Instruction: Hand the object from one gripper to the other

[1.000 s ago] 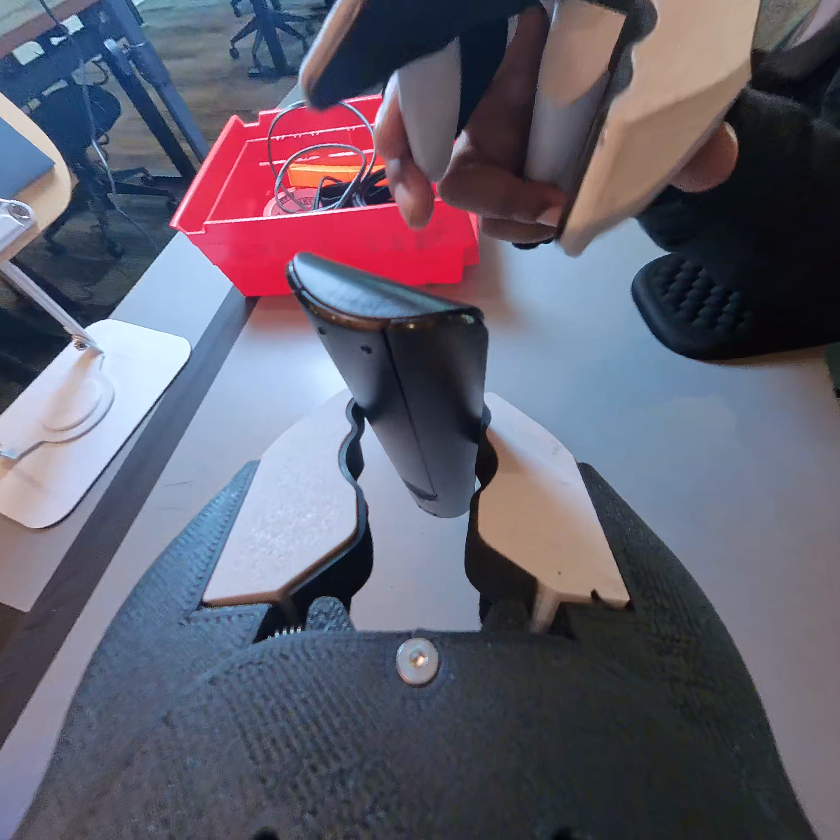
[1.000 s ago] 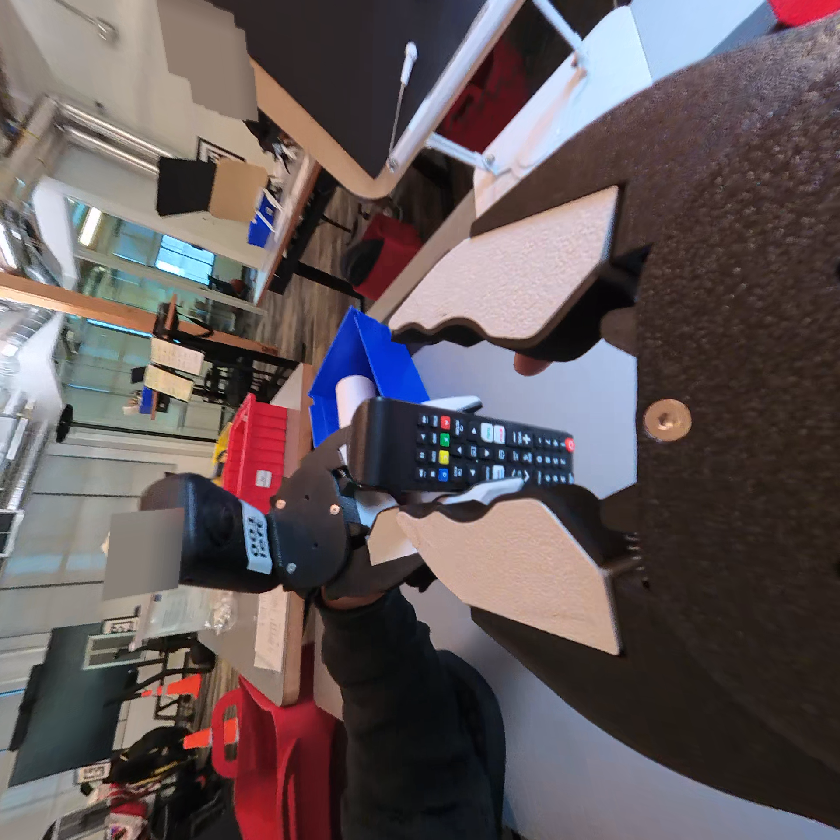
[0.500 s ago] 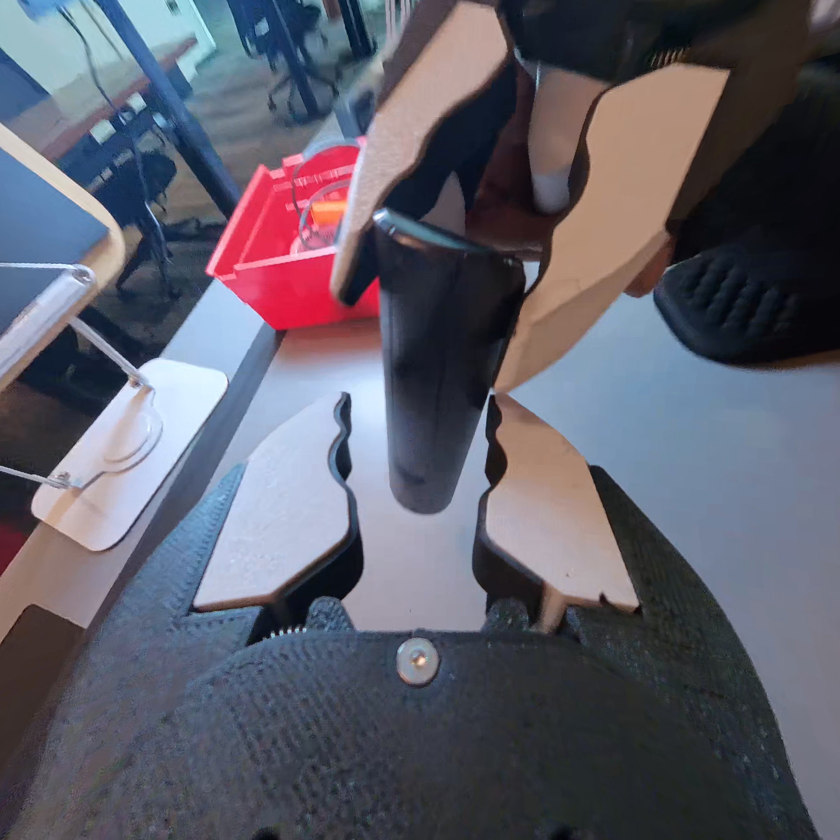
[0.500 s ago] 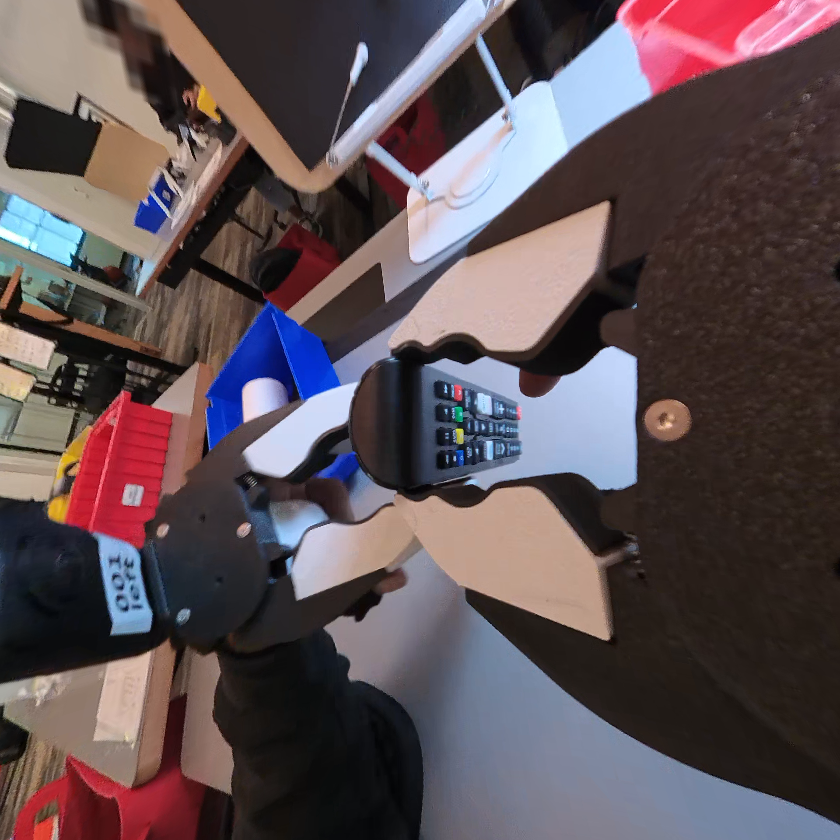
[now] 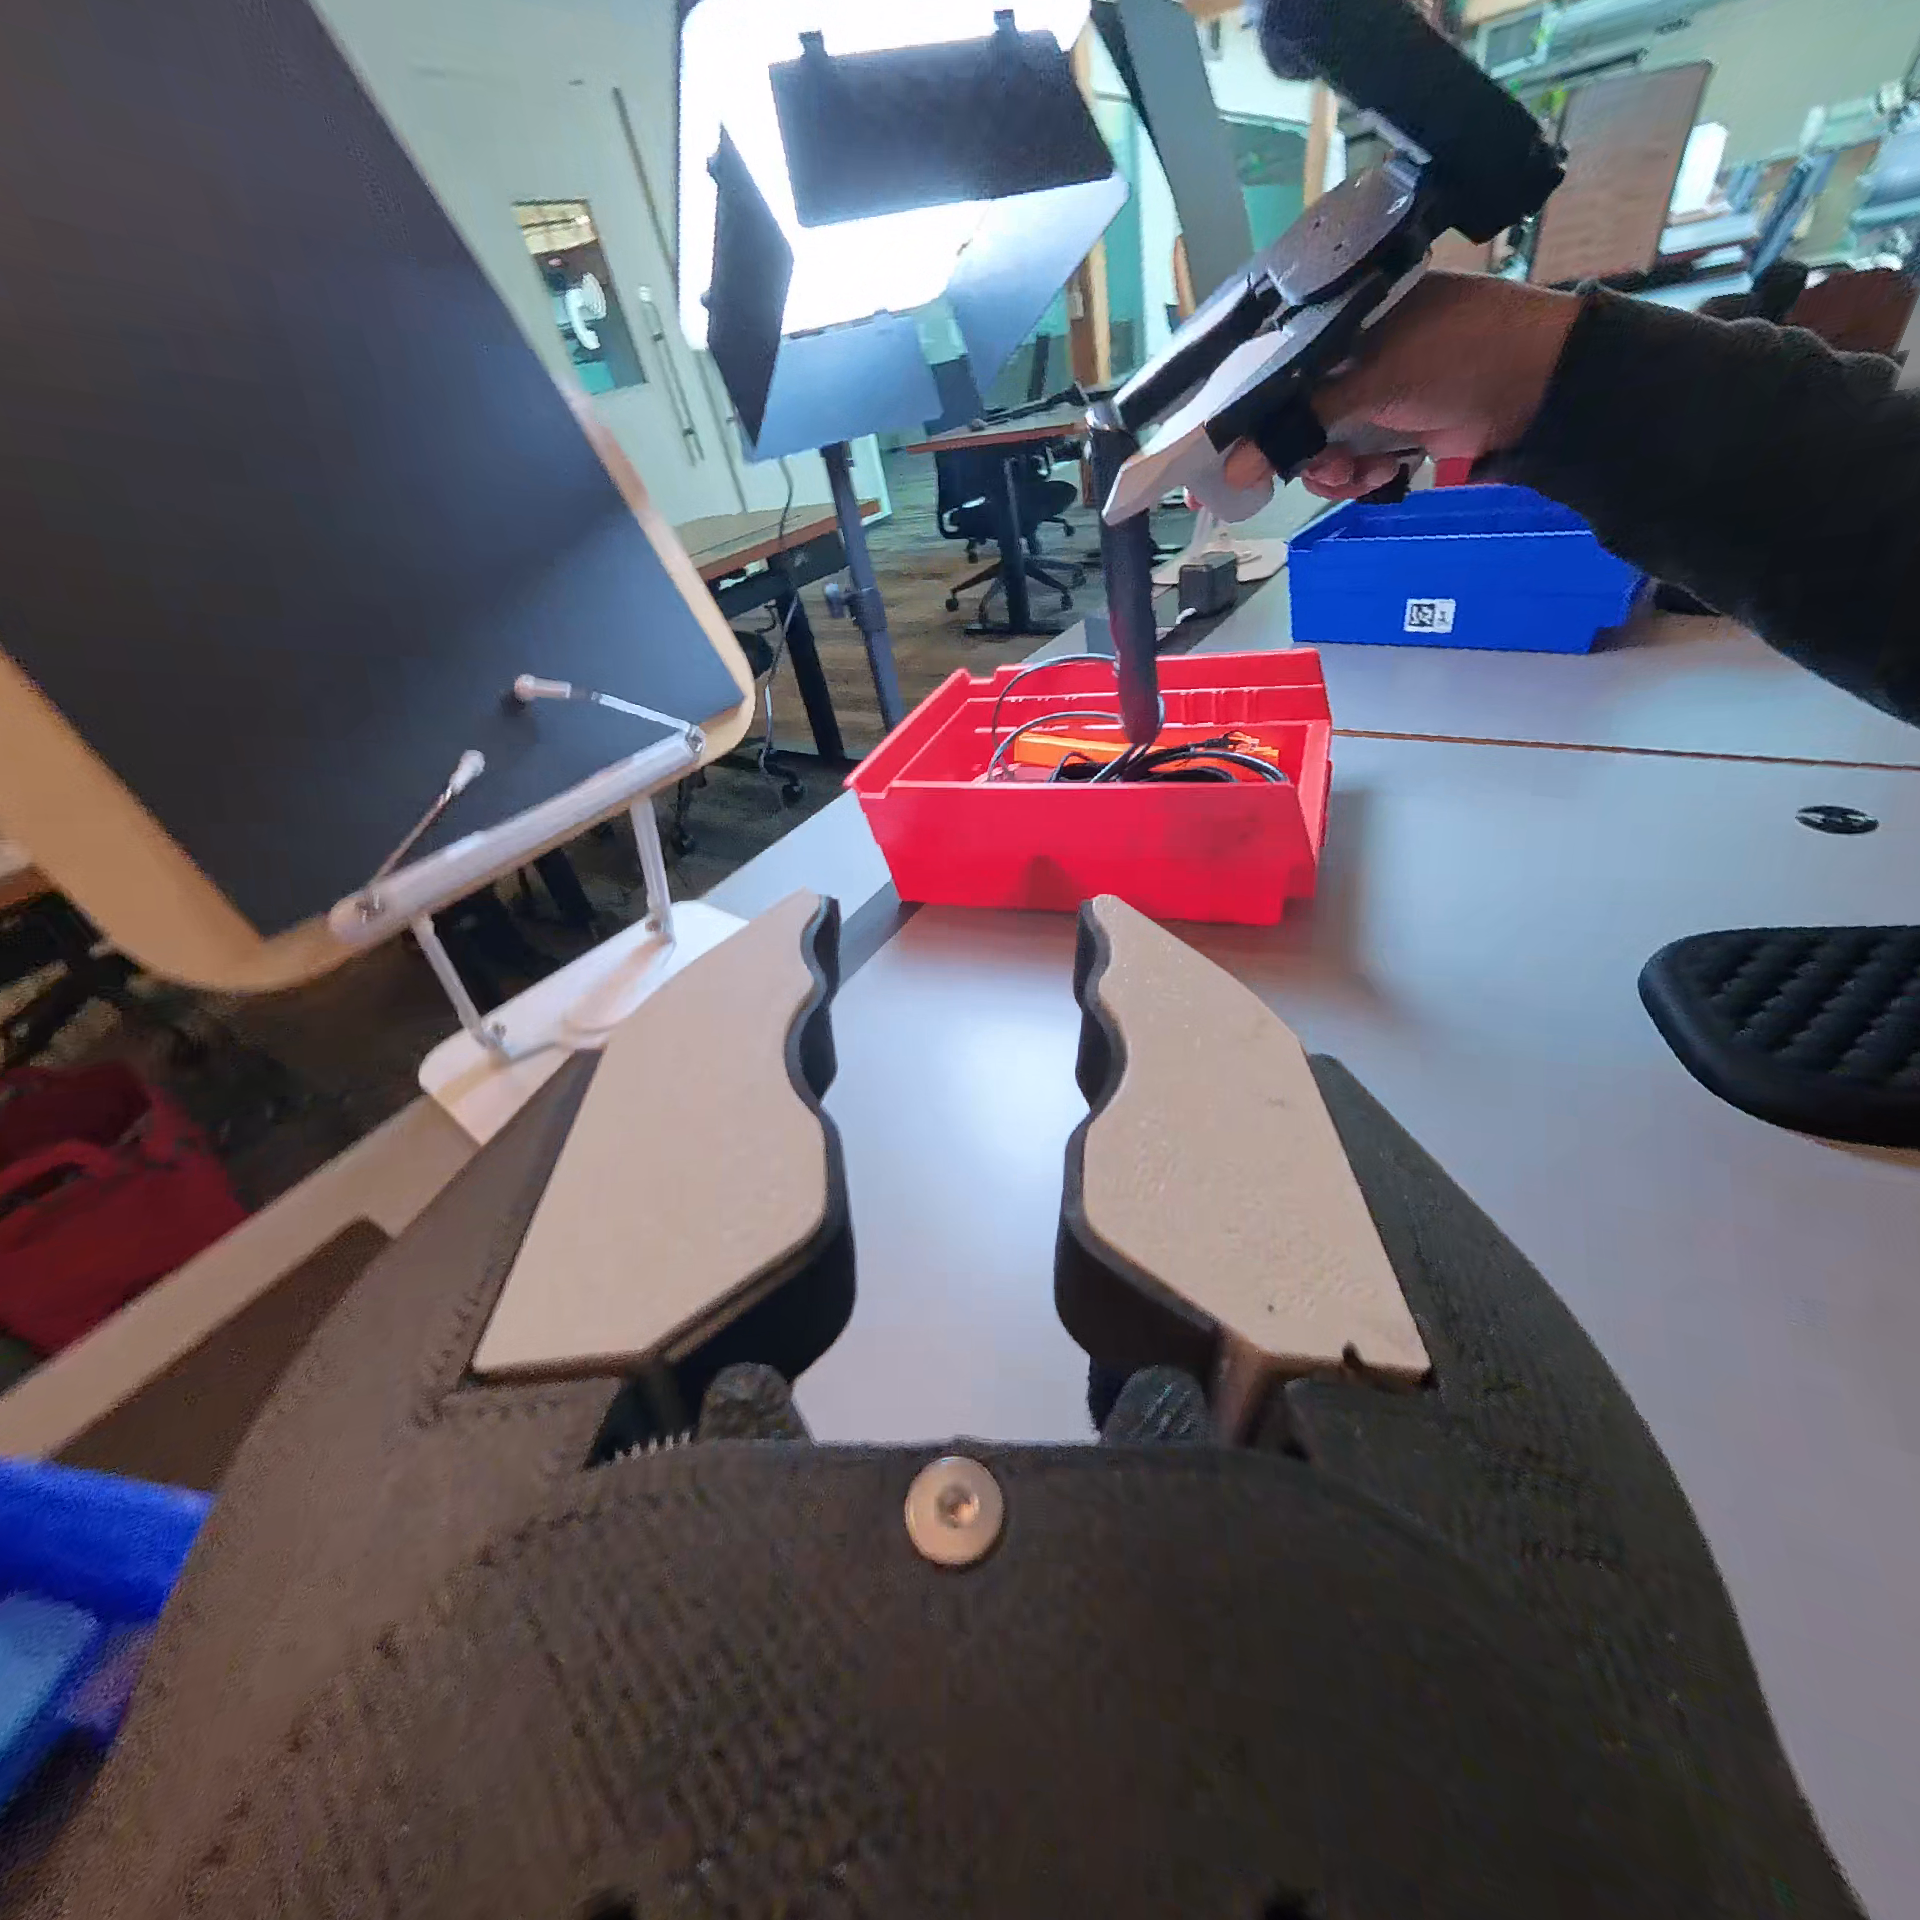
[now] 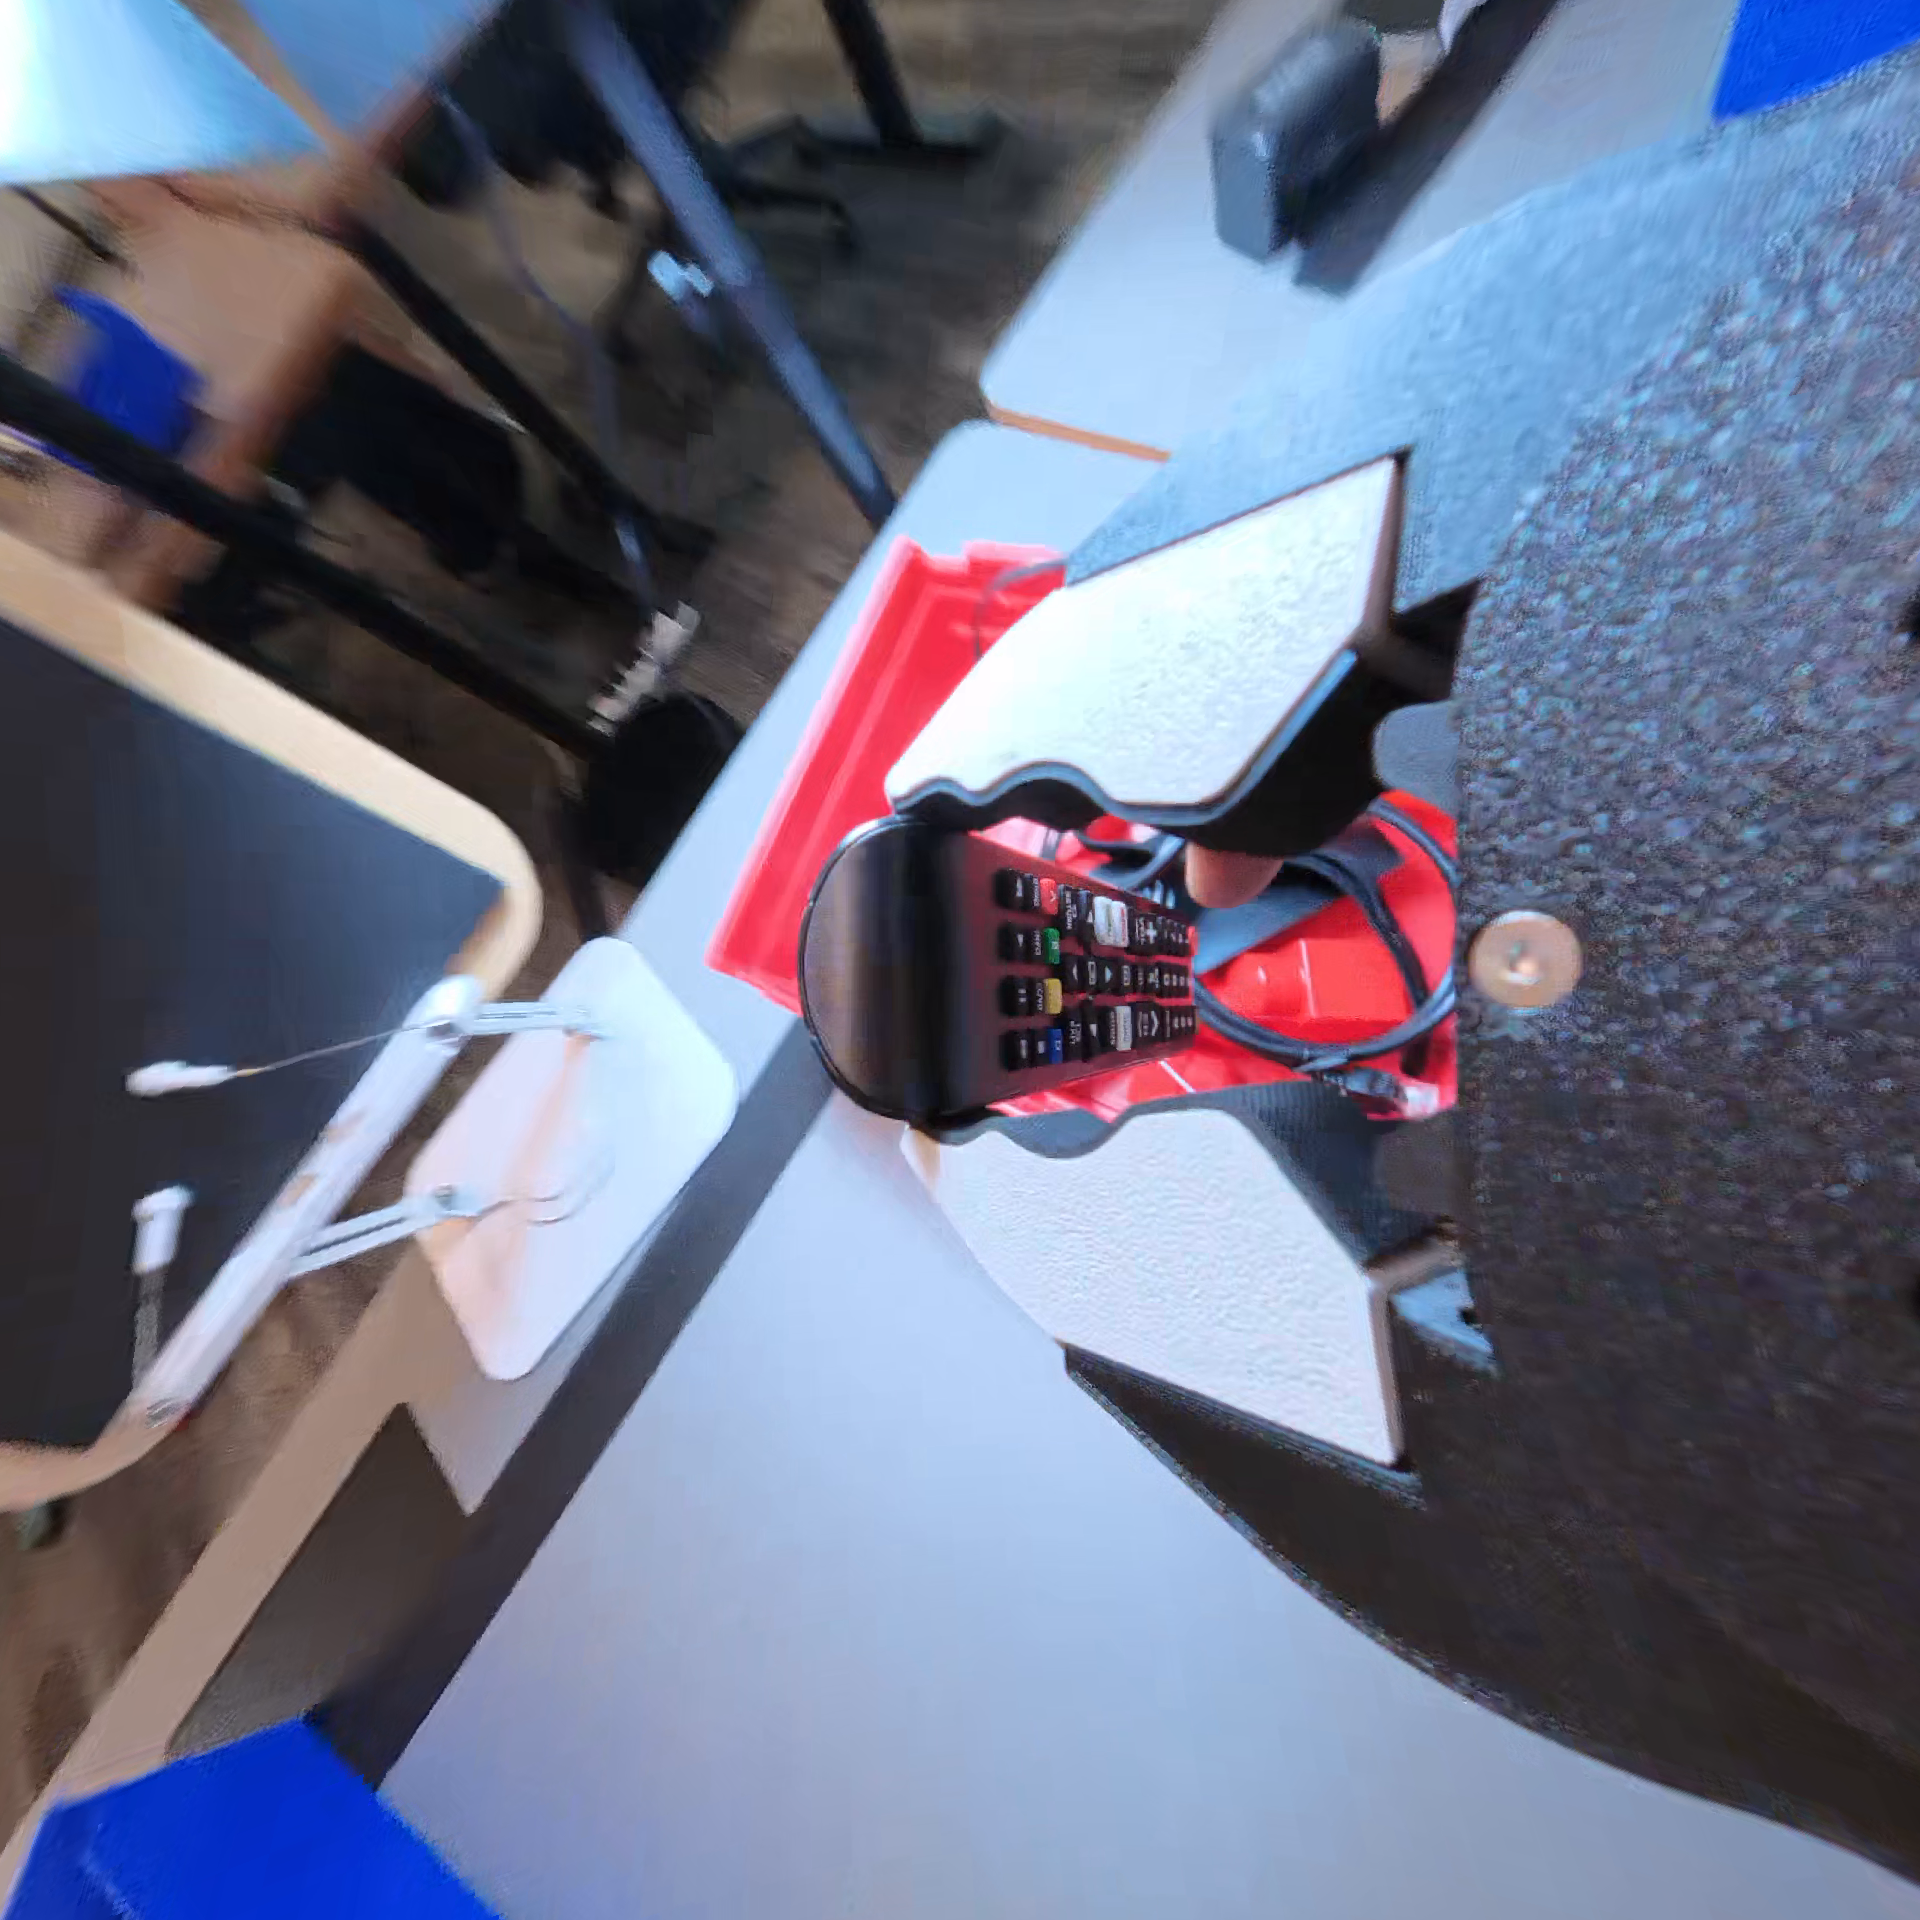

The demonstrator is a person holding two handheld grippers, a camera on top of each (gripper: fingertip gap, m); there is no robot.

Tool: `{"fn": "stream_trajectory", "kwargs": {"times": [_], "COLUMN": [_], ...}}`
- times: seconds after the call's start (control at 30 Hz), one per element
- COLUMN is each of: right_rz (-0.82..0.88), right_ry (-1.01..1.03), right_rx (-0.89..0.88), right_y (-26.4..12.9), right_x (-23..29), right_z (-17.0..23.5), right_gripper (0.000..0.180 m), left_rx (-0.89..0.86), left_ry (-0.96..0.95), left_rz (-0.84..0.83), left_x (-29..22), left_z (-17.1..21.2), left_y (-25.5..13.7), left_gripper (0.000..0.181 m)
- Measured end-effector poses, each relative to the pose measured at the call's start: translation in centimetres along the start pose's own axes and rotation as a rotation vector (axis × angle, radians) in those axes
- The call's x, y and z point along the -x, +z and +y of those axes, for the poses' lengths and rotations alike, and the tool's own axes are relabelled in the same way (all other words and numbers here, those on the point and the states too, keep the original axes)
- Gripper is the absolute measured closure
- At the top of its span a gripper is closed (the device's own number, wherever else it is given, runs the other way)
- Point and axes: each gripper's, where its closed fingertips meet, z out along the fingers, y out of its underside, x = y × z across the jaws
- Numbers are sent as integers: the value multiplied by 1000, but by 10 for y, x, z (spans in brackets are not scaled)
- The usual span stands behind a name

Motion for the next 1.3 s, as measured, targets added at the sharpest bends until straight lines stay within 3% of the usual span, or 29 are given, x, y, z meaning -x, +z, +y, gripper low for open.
{"fn": "stream_trajectory", "kwargs": {"times": [0.13,0.3,0.43,0.6,0.77,1.0,1.13,1.3], "right_rz": [-56,-72,-29,54,98,20,-88,-187], "right_ry": [140,315,338,246,138,168,221,272], "right_rx": [192,222,232,249,78,-328,-423,-428], "right_y": [54,118,157,177,152,58,9,-18], "right_x": [-14,-27,-31,-29,-19,50,107,167], "right_z": [31,30,41,63,44,15,44,103], "right_gripper": [127,127,127,125,124,124,125,129], "left_rx": [26,11,-13,-14,21,42,78,131], "left_ry": [-120,-167,-208,-211,-153,-142,-141,-110], "left_rz": [-35,-188,-304,-366,-393,-426,-453,-520], "left_x": [3,29,57,71,69,71,76,92], "left_z": [44,80,94,105,112,116,120,119], "left_y": [-25,-49,-65,-76,-73,-73,-76,-89], "left_gripper": [142,144,142,143,144,144,147,148]}}
